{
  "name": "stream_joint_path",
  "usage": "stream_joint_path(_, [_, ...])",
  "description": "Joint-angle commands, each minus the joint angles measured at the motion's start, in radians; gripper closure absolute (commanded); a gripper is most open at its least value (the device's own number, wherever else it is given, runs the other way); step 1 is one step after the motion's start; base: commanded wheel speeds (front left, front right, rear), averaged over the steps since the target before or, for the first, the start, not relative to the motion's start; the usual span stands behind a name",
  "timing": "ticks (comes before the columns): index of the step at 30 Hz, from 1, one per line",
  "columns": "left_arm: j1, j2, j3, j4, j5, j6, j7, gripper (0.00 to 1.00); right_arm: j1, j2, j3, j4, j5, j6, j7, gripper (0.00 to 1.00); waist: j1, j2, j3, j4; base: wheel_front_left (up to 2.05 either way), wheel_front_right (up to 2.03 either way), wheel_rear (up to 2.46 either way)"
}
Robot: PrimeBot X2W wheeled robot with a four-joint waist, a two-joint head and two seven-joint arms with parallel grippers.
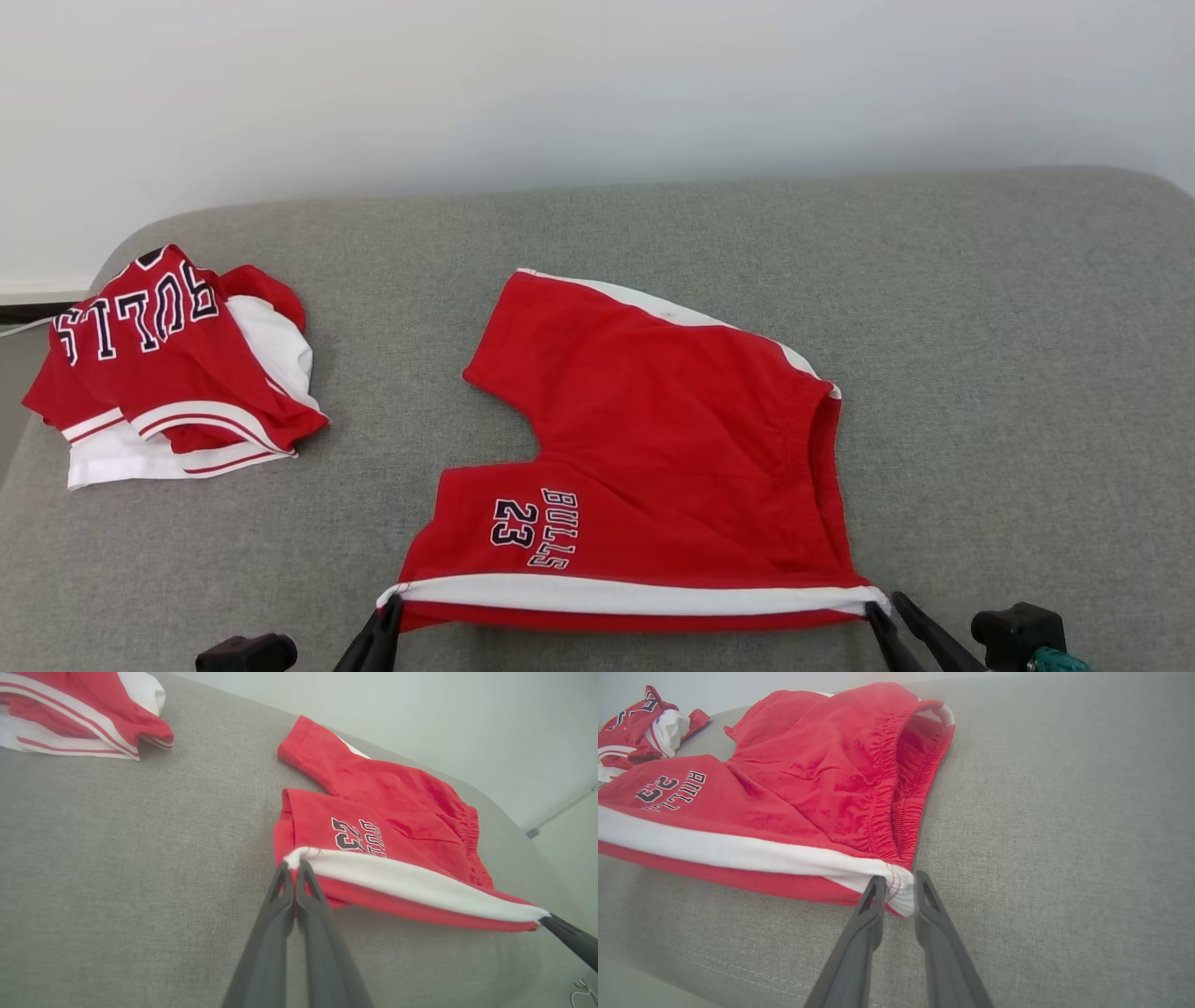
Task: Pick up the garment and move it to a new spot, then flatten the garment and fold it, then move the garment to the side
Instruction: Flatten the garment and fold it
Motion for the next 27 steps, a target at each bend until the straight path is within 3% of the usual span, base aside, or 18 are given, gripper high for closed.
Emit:
stream_joint_path(1, [-0.035, 0.019, 0.041, 0.001, 0.004, -0.006, -0.020, 0.75, 0.000, -0.018, 0.013, -0.011, -0.004, -0.005, -0.003, 0.00, 0.0000, -0.0001, -0.008, 0.000, 0.00, 0.00, 0.00])
stream_joint_path(2, [-0.035, 0.012, 0.038, 0.017, 0.004, -0.010, -0.024, 0.32, 0.006, -0.015, 0.015, -0.006, -0.003, -0.005, -0.005, 0.00, 0.0000, -0.0001, -0.014, 0.000, 0.00, 0.00, 0.00])
stream_joint_path(3, [-0.035, 0.004, 0.035, 0.031, 0.002, -0.015, -0.026, 0.00, 0.011, -0.011, 0.017, -0.002, 0.002, -0.005, -0.007, 0.00, 0.0000, -0.0001, -0.019, -0.001, 0.00, 0.00, 0.00])
stream_joint_path(8, [-0.032, -0.020, 0.037, 0.076, 0.005, -0.017, -0.042, 0.00, 0.036, -0.004, 0.017, -0.011, 0.026, -0.005, -0.038, 0.00, 0.0000, -0.0001, -0.038, -0.003, 0.00, 0.00, 0.00])
stream_joint_path(13, [-0.038, -0.009, 0.054, 0.080, 0.077, 0.028, -0.061, 0.00, 0.063, 0.000, -0.026, -0.053, 0.032, -0.005, -0.091, 0.00, 0.0000, -0.0001, -0.056, 0.004, 0.00, 0.00, 0.00])
stream_joint_path(22, [-0.072, 0.058, 0.049, 0.020, 0.250, 0.106, -0.069, 0.00, 0.058, 0.041, -0.147, -0.110, -0.097, -0.005, -0.144, 0.00, 0.0000, -0.0001, -0.063, 0.012, 0.00, 0.00, 0.00])
stream_joint_path(27, [-0.065, 0.071, 0.029, -0.015, 0.283, 0.136, -0.052, 0.00, 0.077, 0.070, -0.177, -0.135, -0.156, -0.005, -0.149, 0.00, 0.0000, -0.0001, -0.058, 0.016, 0.00, 0.00, 0.00])
